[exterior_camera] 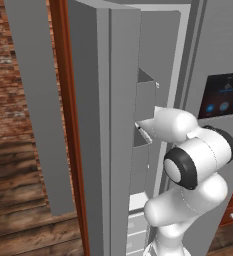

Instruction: Take the shrimp and bell pepper from the second highest rack and move them to the highest rack where the kiwi and lemon wedge are located, to maximize freezer space. Close the freezer door after rearranging.

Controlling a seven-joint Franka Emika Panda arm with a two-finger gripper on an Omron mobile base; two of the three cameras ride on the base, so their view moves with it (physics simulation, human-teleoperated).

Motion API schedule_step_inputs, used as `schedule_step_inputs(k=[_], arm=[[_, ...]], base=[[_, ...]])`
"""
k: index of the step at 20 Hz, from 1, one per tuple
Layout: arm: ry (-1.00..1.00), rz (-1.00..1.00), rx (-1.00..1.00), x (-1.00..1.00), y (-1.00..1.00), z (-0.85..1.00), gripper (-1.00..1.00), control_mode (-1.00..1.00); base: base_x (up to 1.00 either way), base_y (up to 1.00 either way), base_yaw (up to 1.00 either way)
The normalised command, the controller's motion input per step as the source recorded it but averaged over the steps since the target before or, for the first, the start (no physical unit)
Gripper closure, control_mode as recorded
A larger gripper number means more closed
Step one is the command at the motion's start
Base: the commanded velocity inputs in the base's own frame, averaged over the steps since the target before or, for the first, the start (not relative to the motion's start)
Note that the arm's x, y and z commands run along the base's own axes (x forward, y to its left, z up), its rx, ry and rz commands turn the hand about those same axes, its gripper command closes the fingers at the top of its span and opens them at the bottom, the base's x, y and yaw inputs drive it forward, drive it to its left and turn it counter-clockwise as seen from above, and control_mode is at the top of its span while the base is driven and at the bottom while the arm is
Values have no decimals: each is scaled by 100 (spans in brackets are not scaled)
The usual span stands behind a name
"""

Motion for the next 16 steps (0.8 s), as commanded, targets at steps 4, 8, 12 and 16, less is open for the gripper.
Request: schedule_step_inputs(k=[4, 8, 12, 16], arm=[[0, 1, 0, 15, 5, -16, -100, -100], [0, 0, 0, 12, 28, -24, 100, -100], [-1, 0, -1, 0, 8, -4, 100, -100], [-3, -2, -4, 0, -1, 0, 100, -100]], base=[[0, 0, 0], [0, 0, 0], [0, 0, 0], [0, 0, 0]])
